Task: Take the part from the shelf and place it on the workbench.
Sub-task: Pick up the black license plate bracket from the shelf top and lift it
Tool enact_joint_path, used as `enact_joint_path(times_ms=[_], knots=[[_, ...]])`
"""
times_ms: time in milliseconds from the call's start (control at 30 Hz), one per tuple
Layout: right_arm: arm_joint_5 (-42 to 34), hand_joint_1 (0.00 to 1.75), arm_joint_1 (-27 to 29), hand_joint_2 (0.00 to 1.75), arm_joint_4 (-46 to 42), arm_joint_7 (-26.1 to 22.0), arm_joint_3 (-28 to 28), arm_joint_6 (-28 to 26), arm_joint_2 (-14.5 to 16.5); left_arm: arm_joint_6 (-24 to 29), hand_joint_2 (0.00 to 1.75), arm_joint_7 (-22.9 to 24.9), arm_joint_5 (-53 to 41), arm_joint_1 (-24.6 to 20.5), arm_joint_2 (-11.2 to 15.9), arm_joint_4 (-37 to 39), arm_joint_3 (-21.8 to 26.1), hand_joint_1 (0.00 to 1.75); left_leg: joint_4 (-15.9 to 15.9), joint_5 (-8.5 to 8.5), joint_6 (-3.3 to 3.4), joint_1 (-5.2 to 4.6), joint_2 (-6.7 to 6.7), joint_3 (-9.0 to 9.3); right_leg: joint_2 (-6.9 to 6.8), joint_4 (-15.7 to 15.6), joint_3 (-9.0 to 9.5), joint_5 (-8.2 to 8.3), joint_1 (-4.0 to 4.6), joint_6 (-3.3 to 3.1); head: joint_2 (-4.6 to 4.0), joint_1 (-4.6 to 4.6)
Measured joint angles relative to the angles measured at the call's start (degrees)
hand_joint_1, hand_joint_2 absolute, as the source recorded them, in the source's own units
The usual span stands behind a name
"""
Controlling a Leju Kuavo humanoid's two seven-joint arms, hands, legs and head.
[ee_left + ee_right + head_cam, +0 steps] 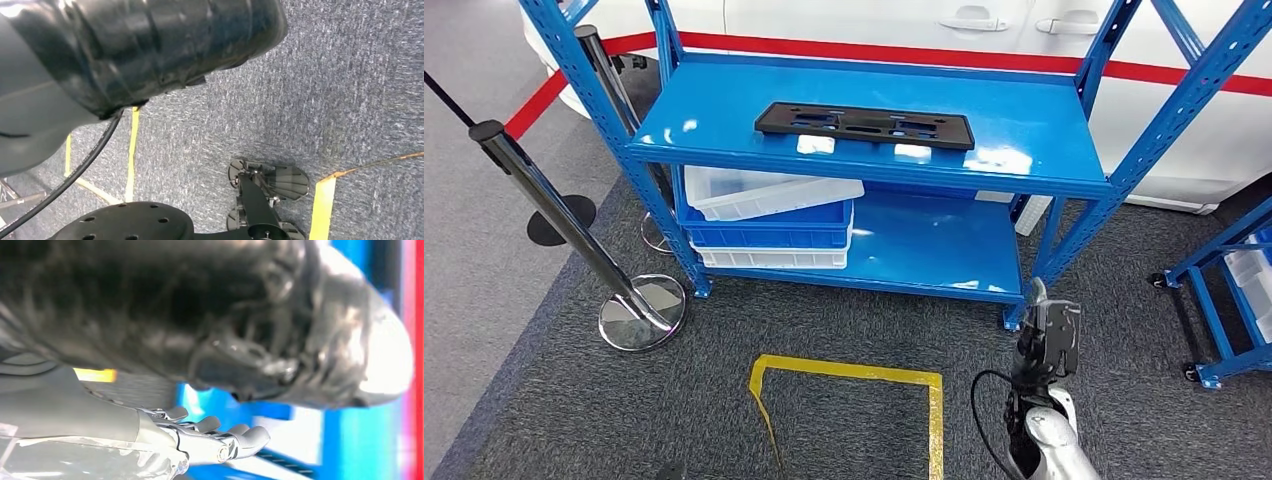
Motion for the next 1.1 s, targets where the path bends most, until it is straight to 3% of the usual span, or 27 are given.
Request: enact_joint_path(times_ms=[467,1100], knots=[[18.81,0.00,-4.56,0.00,-24.37,5.59,7.11,-0.83,-0.23,-2.78,0.00,-3.48,3.19,-0.04,0.00,0.00,0.02,0.00,0.00,0.04,-0.06,0.00,0.00,0.00,0.00,0.02,-0.02,0.00,0.01,0.00,0.00,0.00],[49.89,0.00,-6.22,0.00,-46.50,9.56,19.95,-7.03,0.54,-6.86,0.00,-9.00,9.79,-0.26,-0.11,0.00,0.35,0.00,0.00,0.04,-0.07,0.01,-0.08,-0.02,-0.11,0.03,-0.03,0.00,0.00,-0.01,0.00,0.00]])
